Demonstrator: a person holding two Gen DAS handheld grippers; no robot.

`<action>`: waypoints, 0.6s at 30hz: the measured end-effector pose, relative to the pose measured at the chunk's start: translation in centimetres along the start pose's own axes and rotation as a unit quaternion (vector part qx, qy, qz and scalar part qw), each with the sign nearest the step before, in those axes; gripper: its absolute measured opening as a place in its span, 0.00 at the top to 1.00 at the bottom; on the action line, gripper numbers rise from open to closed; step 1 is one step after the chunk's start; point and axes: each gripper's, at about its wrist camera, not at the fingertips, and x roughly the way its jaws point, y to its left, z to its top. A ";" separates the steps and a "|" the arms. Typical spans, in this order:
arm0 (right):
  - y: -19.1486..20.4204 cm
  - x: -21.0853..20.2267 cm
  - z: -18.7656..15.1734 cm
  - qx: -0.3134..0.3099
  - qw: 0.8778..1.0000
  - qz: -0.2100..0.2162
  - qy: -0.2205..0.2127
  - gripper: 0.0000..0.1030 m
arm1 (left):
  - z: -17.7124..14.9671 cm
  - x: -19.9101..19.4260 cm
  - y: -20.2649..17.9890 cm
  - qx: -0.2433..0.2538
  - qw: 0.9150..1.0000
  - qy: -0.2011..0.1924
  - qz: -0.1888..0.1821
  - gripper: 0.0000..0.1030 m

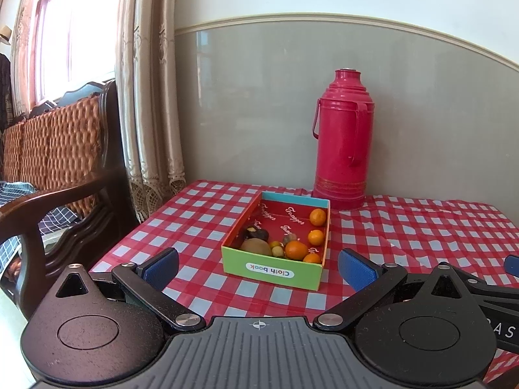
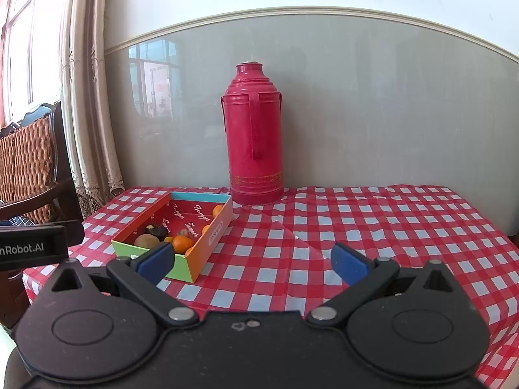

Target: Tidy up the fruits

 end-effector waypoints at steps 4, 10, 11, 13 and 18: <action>0.0 0.0 0.0 -0.001 1.000 0.000 0.000 0.05 | -0.1 0.0 -0.2 0.000 1.000 0.000 -0.001 0.00; 0.1 0.0 -0.1 0.000 1.000 0.000 0.001 0.05 | -0.1 0.1 -0.3 -0.003 1.000 0.001 -0.002 0.00; 0.2 0.0 0.0 -0.001 1.000 -0.001 0.001 0.05 | -0.1 0.2 -0.3 -0.004 1.000 0.002 -0.002 0.00; 0.2 0.1 0.0 -0.002 1.000 -0.001 0.002 0.05 | -0.2 0.3 -0.4 -0.005 1.000 0.002 -0.002 0.00; 0.1 0.5 -0.2 -0.003 1.000 0.000 0.006 0.05 | -0.1 0.5 -0.4 -0.001 1.000 0.001 -0.004 0.00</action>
